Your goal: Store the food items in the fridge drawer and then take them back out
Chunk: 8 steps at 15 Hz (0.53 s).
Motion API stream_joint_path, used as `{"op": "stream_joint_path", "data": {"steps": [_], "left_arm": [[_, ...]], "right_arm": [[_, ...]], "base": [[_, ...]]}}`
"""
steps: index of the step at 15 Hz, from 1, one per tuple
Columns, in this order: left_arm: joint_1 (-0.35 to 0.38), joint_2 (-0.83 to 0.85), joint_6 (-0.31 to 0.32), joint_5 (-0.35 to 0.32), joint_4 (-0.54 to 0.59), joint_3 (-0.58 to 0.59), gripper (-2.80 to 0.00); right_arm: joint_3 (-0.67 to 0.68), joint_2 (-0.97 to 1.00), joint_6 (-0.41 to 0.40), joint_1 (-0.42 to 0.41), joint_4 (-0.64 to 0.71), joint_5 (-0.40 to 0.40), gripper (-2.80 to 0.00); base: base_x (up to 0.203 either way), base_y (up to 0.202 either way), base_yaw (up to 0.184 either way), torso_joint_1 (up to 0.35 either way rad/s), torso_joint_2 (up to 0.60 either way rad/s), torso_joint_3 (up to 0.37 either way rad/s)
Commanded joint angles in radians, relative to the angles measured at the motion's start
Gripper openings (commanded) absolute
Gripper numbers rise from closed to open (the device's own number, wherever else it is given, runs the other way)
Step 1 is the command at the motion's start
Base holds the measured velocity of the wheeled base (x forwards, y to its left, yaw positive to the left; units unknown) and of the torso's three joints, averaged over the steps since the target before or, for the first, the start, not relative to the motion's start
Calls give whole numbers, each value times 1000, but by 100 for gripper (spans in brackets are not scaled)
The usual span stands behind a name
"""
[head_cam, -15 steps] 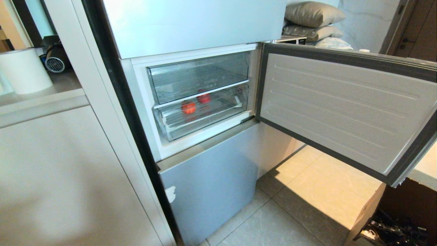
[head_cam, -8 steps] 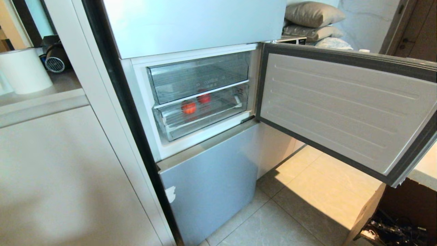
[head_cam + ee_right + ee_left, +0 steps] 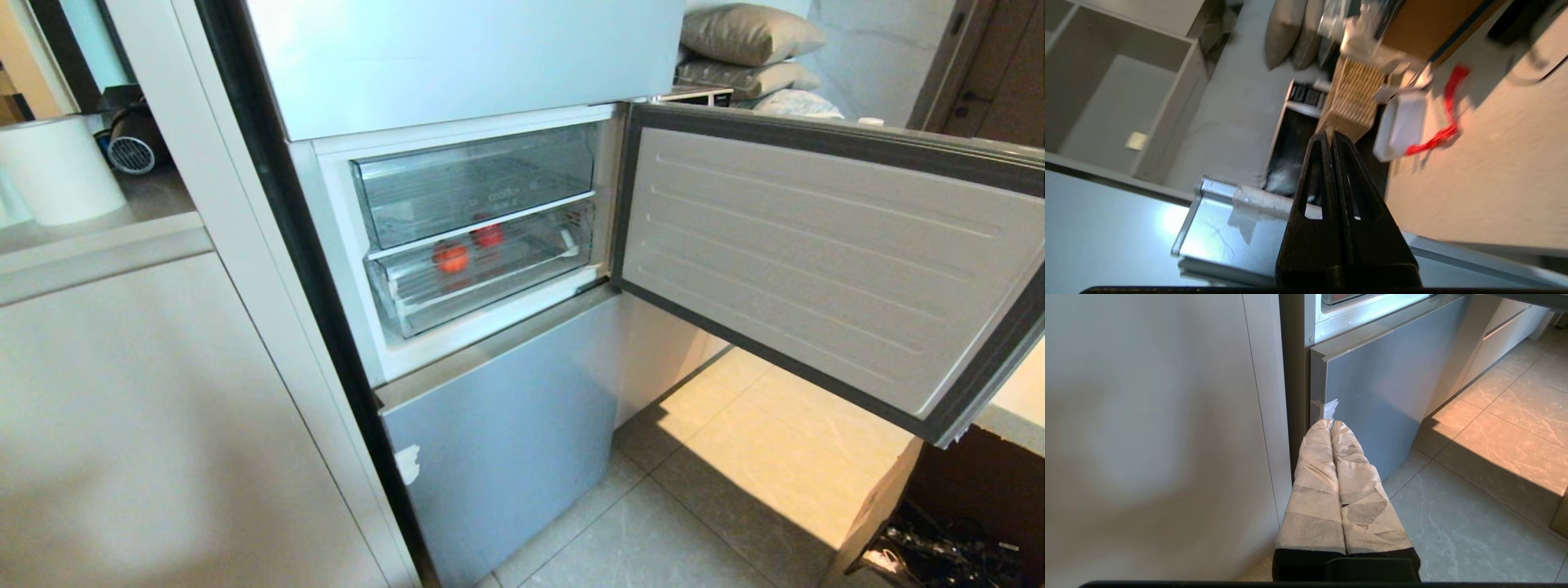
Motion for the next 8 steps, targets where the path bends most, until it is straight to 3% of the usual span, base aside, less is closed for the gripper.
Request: {"op": "stream_joint_path", "data": {"steps": [1,3,8], "left_arm": [[0,0,0,0,0,0,-280],[1,0,0,1,0,0,-280],[1,0,0,0,1,0,-280]], "right_arm": [[-84,118,119,9,-8,49,-280],[-146,180,190,26,-7,120,-280],[-179,206,205,76,-6,273,-280]], "base": [[0,0,0,0,0,0],[0,0,0,0,0,0],[0,0,0,0,0,0]]}}
